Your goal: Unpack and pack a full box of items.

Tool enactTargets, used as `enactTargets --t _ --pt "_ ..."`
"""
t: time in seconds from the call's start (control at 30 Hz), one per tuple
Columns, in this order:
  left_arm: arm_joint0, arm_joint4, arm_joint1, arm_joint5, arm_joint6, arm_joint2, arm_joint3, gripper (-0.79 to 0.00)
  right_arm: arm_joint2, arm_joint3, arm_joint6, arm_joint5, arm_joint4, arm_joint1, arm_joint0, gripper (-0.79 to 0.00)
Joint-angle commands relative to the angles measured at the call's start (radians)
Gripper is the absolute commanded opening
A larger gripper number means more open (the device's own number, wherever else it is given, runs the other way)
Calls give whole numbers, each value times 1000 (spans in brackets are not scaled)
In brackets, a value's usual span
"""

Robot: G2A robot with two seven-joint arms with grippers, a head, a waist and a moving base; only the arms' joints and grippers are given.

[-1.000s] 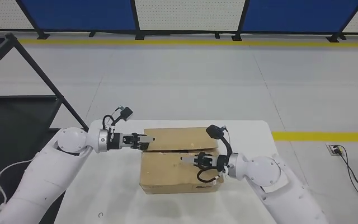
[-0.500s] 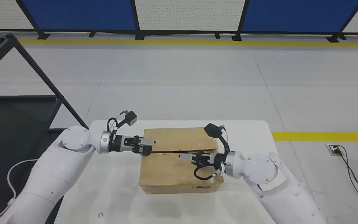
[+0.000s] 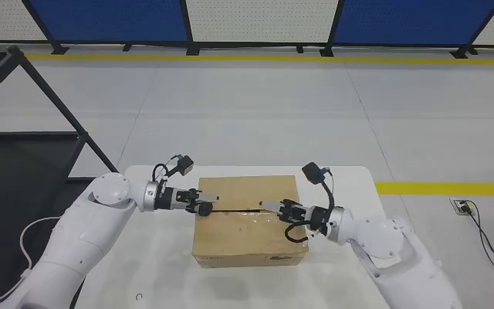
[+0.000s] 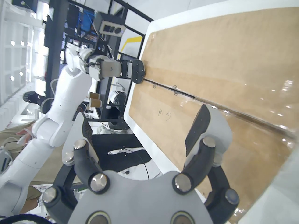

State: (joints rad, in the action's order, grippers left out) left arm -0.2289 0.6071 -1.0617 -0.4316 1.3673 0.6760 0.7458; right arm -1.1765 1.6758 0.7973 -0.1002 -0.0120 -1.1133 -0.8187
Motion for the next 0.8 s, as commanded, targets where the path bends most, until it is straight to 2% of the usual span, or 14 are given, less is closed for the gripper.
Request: enactTargets --t 0.0,0.17,0.33,0.4,0.77 --pt "2 -9 -4 3 4 -1 -4 0 -74 25 -27 3 21 10 -63 0" --pt "9 -38 -14 15 5 -5 -16 0 -218 65 -76 -16 90 29 -222 0" --pt "14 -50 -24 12 0 -1 -26 0 -294 31 -117 -21 163 36 -351 0" --pt "15 -51 -26 10 3 2 -29 0 -308 18 -143 -64 173 36 -359 0" --pt "15 -52 -27 10 6 4 -29 0 -305 15 -144 -56 180 35 -367 0"
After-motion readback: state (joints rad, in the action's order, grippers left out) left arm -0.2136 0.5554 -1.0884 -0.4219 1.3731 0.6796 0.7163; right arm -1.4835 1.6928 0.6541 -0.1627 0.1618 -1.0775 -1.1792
